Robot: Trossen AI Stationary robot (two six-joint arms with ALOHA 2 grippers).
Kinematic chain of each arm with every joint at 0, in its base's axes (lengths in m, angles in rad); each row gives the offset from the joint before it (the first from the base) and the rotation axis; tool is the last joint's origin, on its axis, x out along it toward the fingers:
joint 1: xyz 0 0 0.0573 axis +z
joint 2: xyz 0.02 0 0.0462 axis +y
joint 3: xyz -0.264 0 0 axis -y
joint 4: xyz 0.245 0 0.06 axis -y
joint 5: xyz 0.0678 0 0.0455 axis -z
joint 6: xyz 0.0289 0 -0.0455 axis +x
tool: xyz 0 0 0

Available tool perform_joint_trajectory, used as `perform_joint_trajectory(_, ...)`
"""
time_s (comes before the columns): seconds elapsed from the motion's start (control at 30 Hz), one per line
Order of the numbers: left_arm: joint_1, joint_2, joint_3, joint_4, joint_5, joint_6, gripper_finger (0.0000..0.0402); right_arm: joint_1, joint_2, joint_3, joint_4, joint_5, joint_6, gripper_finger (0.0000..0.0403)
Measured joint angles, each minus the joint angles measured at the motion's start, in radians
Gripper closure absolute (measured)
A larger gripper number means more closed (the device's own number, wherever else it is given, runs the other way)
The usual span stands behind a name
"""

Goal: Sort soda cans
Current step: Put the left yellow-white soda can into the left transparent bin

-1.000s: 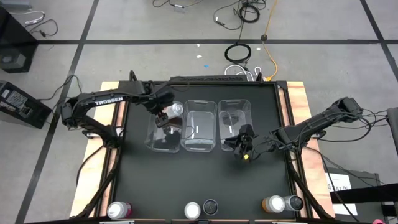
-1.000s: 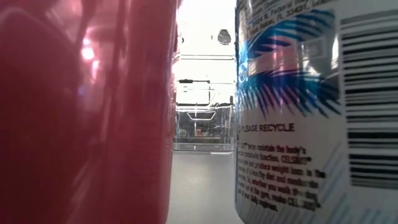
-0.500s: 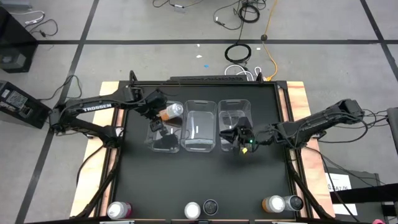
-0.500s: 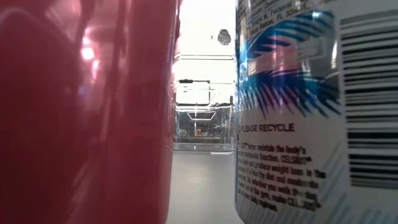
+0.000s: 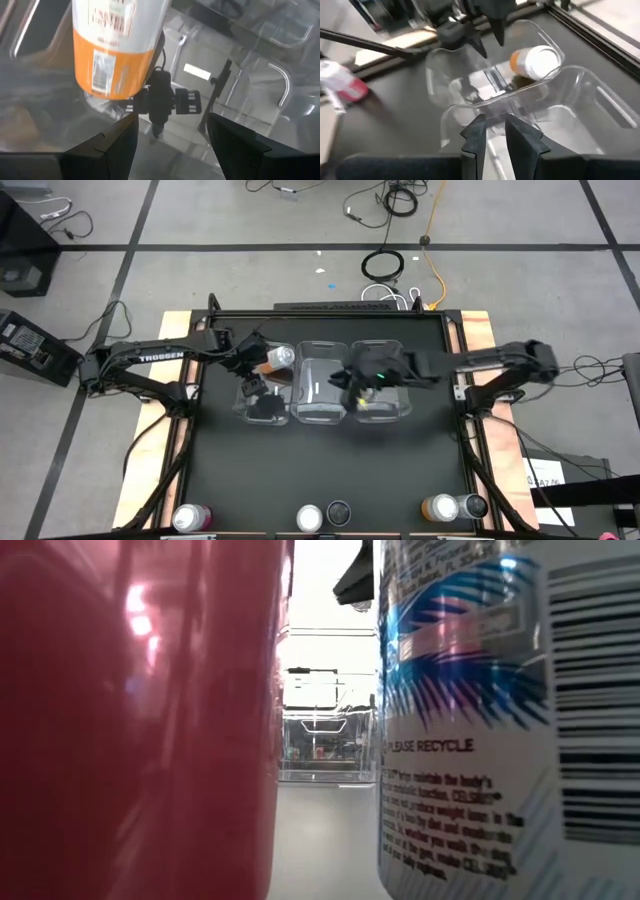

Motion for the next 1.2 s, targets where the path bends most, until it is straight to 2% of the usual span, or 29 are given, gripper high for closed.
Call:
perform_joint_trajectory(0.27,0.001,0.000,0.000,0.034,-0.001,0.002,0.0158,-0.114,0.303,0.343,-0.110,-0.073,-0.053,0.0338)
perform_joint_trajectory(0.47,0.002,0.000,0.000,0.041,-0.009,0.005,0.0158,-0.162,0.467,0.477,-0.136,-0.208,-0.054,0.0351)
perform_joint_trajectory(0.77,0.002,0.000,0.000,0.048,-0.010,0.000,0.0158,-0.184,0.455,0.487,-0.228,-0.217,-0.055,0.0367)
perform_joint_trajectory(1.03,0.002,0.000,0.000,0.166,-0.011,-0.024,0.0158,-0.177,0.414,0.488,-0.303,-0.210,-0.058,0.0382)
perform_joint_trajectory(1.2,0.002,0.000,0.000,0.181,-0.011,-0.018,0.0158,-0.158,0.412,0.487,-0.358,-0.210,-0.058,0.0383)
